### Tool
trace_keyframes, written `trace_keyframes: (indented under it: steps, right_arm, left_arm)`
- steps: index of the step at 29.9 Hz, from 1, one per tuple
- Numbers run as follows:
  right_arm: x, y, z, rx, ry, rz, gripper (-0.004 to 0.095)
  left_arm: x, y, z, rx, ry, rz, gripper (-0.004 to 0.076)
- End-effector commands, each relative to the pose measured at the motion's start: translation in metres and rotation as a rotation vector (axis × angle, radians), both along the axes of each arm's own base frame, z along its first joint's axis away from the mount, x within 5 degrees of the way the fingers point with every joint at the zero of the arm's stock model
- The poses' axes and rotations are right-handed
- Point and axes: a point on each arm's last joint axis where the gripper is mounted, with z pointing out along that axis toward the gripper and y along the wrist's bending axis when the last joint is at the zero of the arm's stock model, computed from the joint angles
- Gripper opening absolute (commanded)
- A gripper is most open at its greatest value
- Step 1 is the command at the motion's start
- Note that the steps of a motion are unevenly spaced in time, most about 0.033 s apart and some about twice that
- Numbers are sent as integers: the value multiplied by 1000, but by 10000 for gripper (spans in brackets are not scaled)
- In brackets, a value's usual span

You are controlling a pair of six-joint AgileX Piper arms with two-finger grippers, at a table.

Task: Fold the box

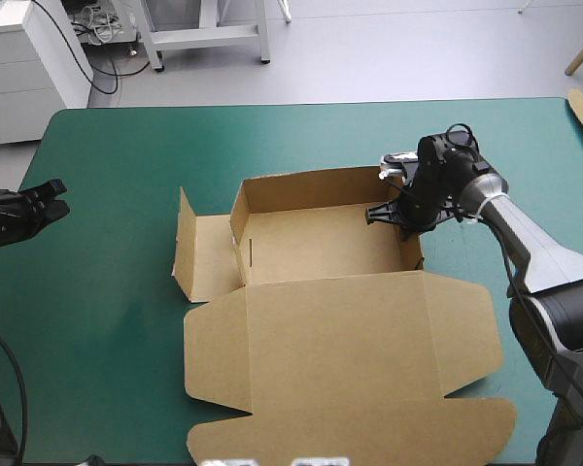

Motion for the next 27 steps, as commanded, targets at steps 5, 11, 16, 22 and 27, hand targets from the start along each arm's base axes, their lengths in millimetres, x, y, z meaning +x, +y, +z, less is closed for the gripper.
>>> trace_keyframes:
  steps: [5, 11, 16, 22, 27]
  right_arm:
    - [-25, -5, 106, 105, -302, 35, -2]
    - [-70, -17, 177, 159, -513, 39, -2]
    - [-95, -25, 202, 158, -607, 51, -2]
    - [-97, -25, 204, 161, -612, 70, -2]
    - [-93, -23, 208, 184, -672, 74, -2]
  left_arm:
    - [-3, -2, 22, 46, -103, 9, 4]
    - [-3, 3, 17, 108, -73, 13, 4]
    - [-2, 4, 17, 139, -87, -1, 77]
    - [-3, 2, 17, 192, -95, -67, 394]
    - [-3, 2, 15, 192, -87, -80, 568]
